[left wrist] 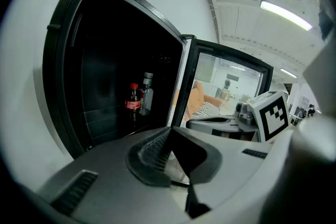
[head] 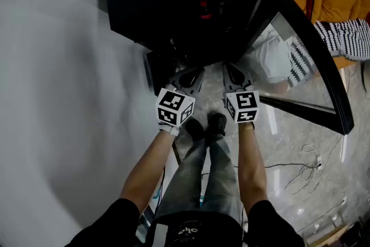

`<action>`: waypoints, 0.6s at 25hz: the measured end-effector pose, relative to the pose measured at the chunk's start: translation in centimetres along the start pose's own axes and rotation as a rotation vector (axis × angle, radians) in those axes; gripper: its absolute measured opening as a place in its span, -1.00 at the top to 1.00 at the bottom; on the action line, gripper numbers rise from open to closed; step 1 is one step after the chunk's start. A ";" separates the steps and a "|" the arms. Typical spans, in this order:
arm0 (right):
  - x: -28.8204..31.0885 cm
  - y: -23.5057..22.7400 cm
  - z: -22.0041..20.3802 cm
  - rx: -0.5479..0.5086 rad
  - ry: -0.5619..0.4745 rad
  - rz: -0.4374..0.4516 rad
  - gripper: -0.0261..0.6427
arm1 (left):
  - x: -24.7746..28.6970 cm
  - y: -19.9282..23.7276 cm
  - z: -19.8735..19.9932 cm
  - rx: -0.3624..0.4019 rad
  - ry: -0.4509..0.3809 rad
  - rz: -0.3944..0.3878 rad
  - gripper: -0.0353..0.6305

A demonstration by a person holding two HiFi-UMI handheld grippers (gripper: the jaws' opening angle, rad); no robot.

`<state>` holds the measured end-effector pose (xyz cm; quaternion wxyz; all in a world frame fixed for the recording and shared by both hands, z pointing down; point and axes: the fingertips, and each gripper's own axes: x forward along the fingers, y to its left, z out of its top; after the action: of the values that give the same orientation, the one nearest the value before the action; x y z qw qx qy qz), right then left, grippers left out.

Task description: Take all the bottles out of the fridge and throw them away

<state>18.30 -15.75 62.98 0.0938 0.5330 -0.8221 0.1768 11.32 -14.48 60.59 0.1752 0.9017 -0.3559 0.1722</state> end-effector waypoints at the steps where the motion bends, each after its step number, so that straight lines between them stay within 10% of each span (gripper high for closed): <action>1: 0.1 0.0 -0.5 0.003 0.000 -0.001 0.90 | 0.1 0.1 -0.3 0.000 0.000 -0.001 0.87; 15: 4.9 -1.5 -0.7 -0.026 -0.078 -0.011 0.90 | 1.4 3.1 -0.6 -0.003 -0.062 0.016 0.87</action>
<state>17.64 -20.17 65.65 0.0695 0.5426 -0.8245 0.1445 9.96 -17.14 62.30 0.1643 0.9033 -0.3687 0.1450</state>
